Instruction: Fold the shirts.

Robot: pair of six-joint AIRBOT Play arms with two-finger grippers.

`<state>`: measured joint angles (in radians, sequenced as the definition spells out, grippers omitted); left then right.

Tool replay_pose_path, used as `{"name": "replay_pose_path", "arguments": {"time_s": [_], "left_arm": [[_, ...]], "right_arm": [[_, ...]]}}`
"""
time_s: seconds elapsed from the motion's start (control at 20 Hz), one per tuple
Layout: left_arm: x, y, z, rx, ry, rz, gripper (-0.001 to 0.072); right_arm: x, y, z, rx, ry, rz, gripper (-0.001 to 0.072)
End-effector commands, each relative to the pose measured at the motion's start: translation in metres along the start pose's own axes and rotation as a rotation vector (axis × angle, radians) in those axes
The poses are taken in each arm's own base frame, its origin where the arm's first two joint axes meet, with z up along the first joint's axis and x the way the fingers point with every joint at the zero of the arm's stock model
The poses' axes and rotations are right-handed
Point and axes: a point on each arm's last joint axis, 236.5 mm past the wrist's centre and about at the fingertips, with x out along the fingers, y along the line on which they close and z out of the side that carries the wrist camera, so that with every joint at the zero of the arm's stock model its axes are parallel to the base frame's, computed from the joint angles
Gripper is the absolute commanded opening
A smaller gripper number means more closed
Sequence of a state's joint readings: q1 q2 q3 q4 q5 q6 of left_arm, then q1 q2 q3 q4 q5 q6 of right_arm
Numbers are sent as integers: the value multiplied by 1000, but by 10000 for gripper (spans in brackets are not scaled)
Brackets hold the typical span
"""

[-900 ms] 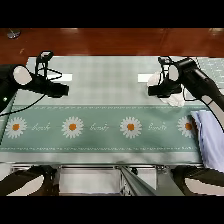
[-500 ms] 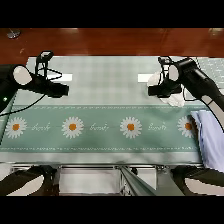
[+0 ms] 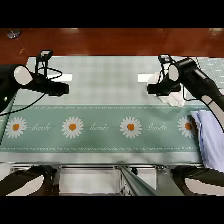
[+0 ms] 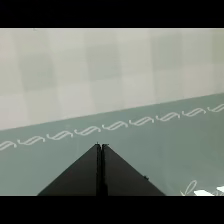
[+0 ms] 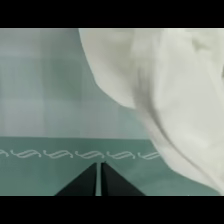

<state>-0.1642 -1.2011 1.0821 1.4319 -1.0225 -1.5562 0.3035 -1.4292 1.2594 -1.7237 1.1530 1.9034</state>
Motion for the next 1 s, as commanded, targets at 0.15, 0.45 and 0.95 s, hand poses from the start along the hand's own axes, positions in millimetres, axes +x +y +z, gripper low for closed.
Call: {"name": "replay_pose_path", "arguments": {"time_s": [0.15,0.45,0.95], "left_arm": [[20,4,40,-12,-147,5,703],[28,5,38,-15,-131,6,702],[29,5,27,-15,-86,6,702]], "right_arm": [[-12,-69,57,23,-230,-233,620],[8,-161,57,319,-213,-203,618],[104,-101,18,412,64,147,614]]}}
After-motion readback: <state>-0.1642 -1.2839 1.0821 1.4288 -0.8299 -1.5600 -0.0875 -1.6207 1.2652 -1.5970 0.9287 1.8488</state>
